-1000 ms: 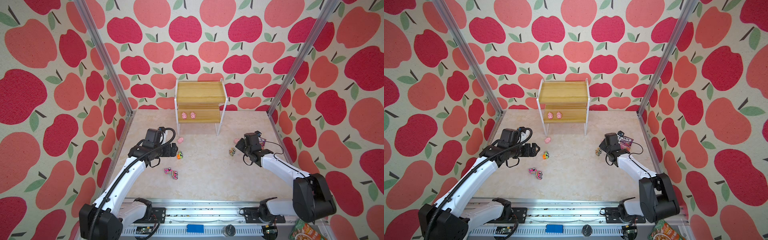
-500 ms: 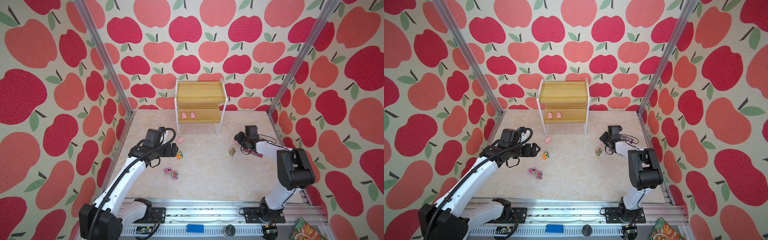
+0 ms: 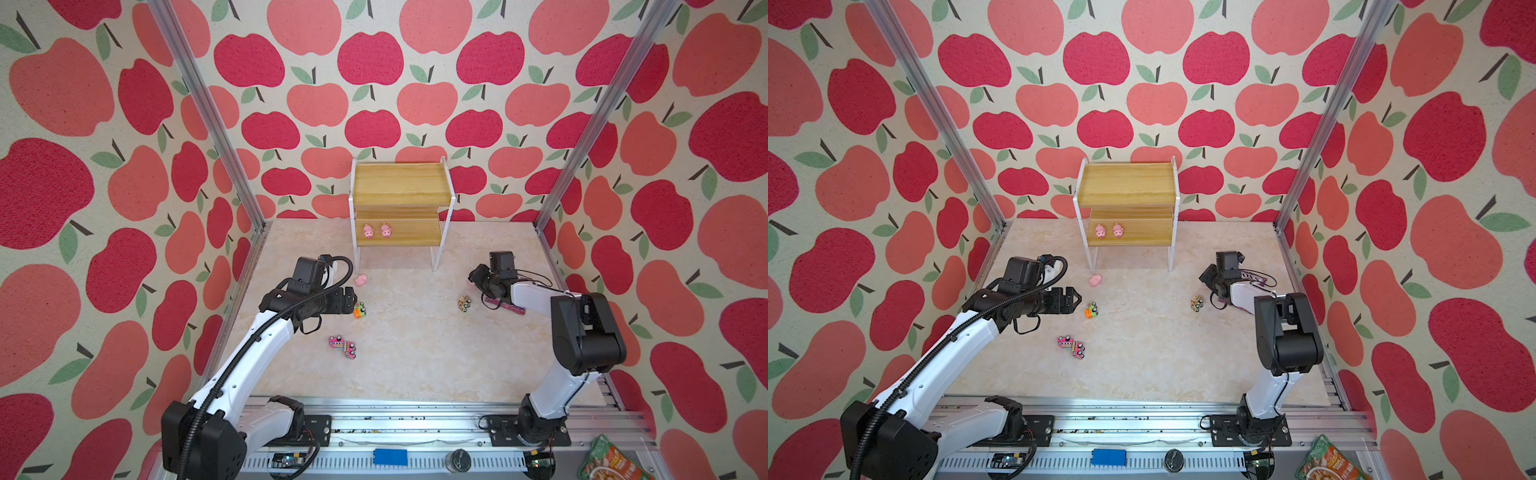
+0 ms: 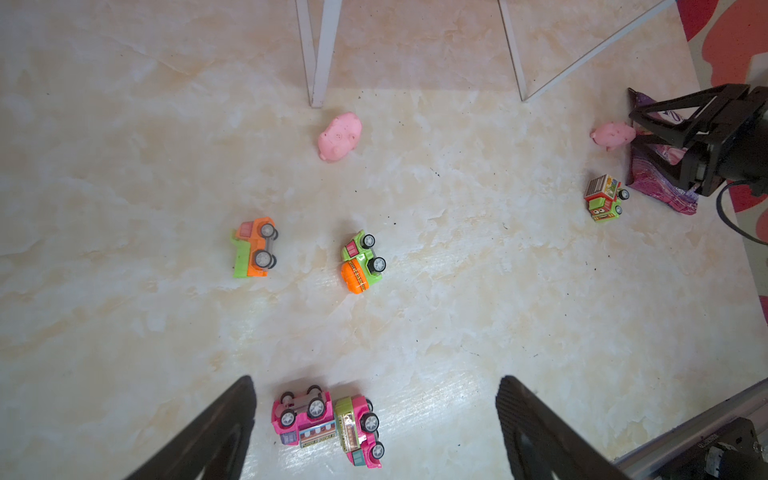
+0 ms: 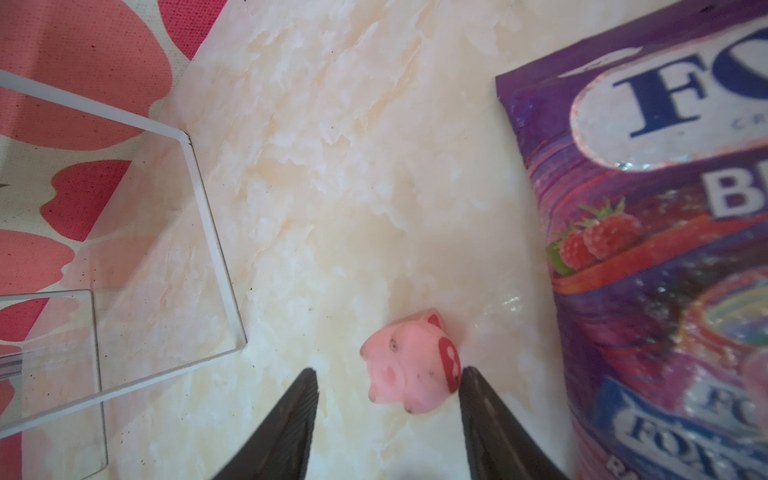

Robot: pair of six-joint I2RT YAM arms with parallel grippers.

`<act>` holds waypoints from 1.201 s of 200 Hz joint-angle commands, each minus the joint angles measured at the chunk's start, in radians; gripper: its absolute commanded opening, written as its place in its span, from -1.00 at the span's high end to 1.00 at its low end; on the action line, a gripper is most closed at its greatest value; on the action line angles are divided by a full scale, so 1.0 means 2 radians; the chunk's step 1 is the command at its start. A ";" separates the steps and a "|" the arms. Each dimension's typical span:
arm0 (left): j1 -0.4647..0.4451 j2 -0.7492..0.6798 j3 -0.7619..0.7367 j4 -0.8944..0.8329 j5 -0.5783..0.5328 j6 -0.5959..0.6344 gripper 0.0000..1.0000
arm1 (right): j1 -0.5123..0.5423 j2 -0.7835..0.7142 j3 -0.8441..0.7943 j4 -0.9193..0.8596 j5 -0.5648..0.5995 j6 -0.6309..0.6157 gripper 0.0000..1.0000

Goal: Place and organize the plastic toys onto the shelf

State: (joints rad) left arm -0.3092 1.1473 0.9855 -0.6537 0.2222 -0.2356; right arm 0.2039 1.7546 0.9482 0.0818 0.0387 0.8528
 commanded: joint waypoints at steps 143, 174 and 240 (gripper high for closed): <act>-0.003 0.002 0.000 -0.003 0.007 0.008 -0.86 | -0.016 0.048 -0.032 0.124 -0.044 -0.007 0.21; -0.003 0.002 0.000 -0.003 0.006 0.008 -0.86 | -0.012 0.038 -0.044 0.149 -0.046 -0.020 0.51; -0.003 0.003 0.000 -0.004 0.002 0.009 -0.85 | 0.045 -0.034 -0.025 0.030 0.046 -0.122 0.70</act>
State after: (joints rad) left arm -0.3111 1.1503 0.9855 -0.6537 0.2256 -0.2356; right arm 0.2317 1.7653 0.8665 0.2775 0.0257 0.7353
